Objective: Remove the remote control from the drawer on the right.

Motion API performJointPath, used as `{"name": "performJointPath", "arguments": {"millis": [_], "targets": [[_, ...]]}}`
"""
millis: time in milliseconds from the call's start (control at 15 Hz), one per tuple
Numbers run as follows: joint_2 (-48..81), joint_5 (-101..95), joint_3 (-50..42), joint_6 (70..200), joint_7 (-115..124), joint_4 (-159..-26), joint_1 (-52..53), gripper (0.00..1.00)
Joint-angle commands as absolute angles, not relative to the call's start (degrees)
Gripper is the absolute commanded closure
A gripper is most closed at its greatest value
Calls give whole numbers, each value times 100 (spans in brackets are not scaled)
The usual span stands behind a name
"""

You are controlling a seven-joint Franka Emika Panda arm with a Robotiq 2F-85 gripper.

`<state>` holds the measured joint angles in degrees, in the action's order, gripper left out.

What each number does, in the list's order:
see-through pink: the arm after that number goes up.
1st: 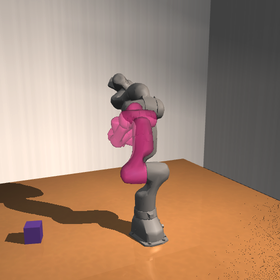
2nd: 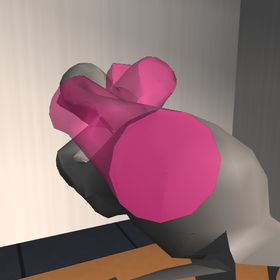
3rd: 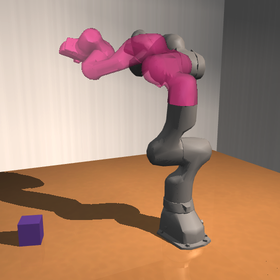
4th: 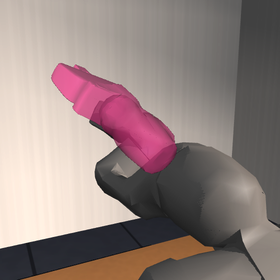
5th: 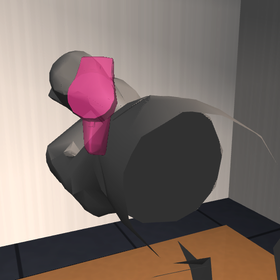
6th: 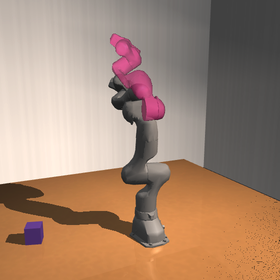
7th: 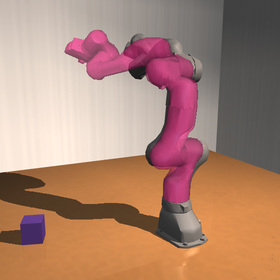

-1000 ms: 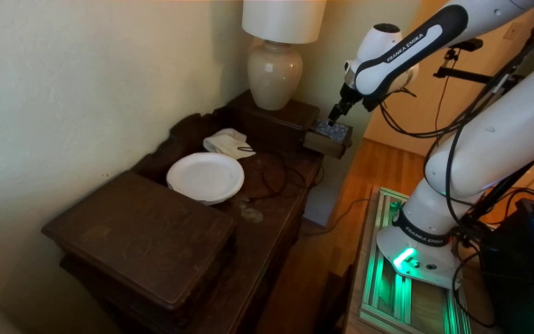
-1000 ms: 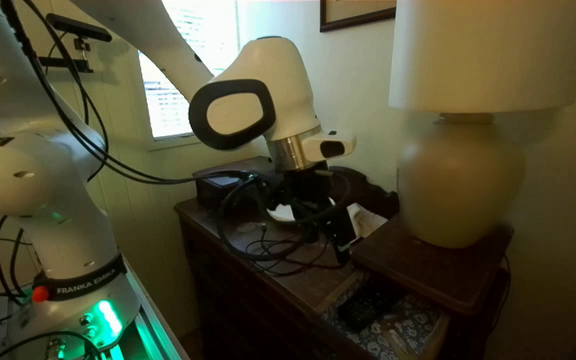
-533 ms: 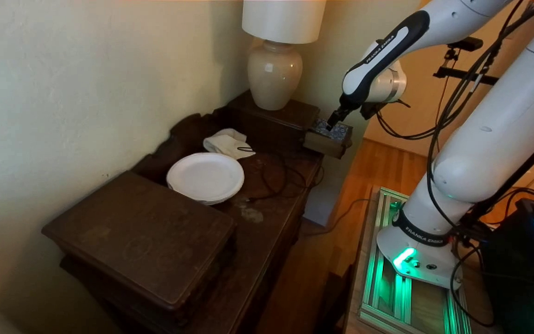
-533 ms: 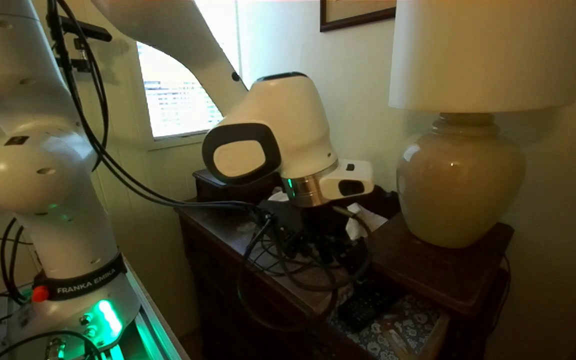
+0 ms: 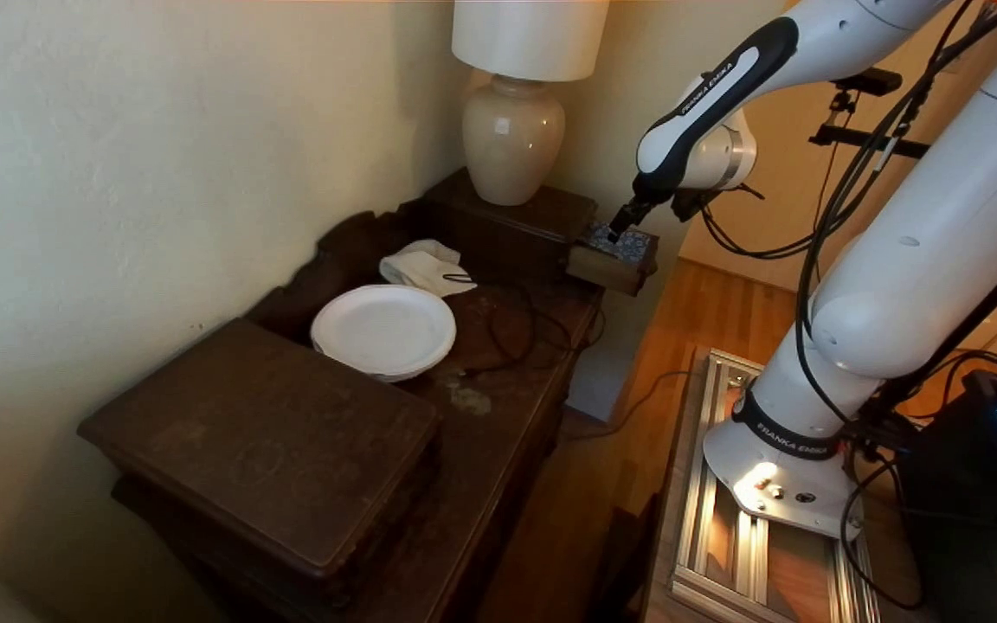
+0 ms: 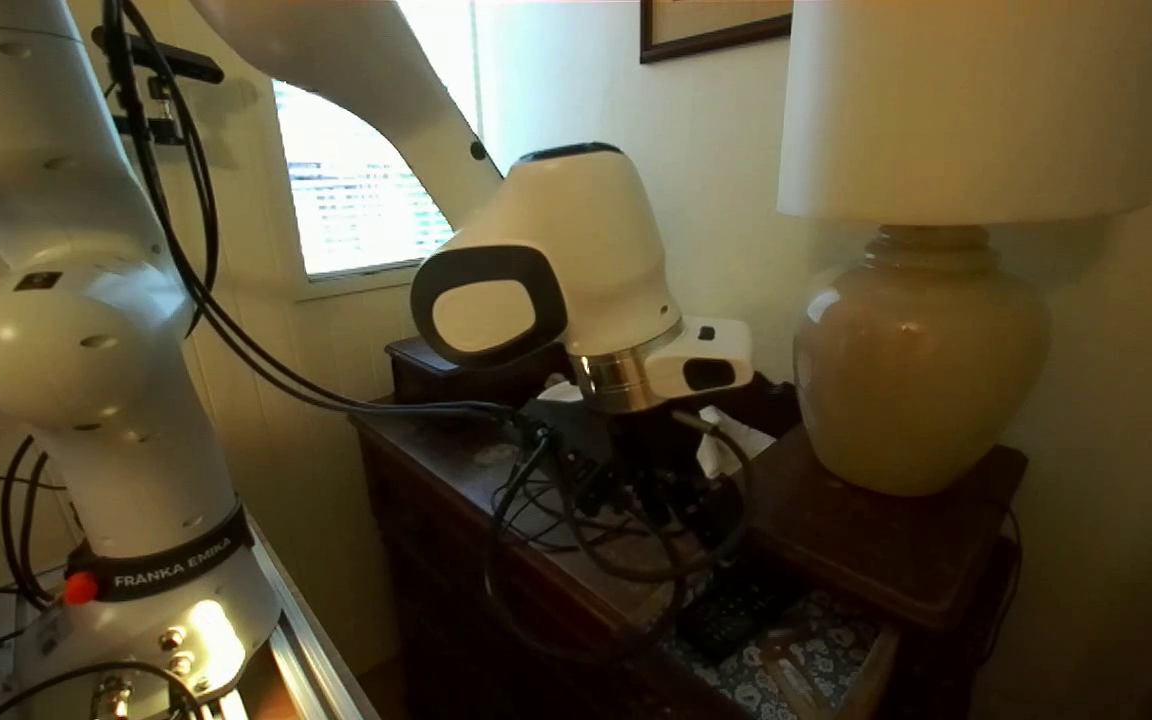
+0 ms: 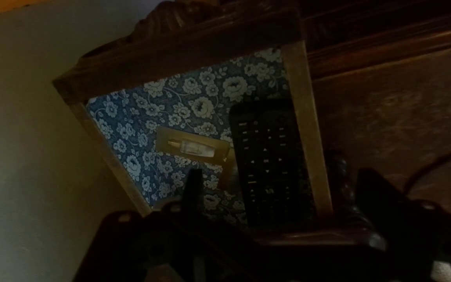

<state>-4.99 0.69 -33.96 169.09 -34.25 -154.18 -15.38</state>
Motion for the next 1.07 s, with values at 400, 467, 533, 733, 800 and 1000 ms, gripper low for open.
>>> {"name": "performJointPath", "arguments": {"millis": [400, 467, 533, 733, 800, 1000], "targets": [[-151, 1932, -3730, 16945, -4992, -14945, -1070, 0], [-132, 2236, -3746, 16899, -5265, -14912, -1019, 0], [-67, 2530, -3750, 16894, -5527, -14865, -984, 0], [188, 3386, -3727, 16791, -6257, -14685, -964, 0], [299, 3641, -3702, 16752, -6451, -14605, -993, 0], [585, 4415, -3598, 16499, -7175, -14364, -1142, 0]]}}
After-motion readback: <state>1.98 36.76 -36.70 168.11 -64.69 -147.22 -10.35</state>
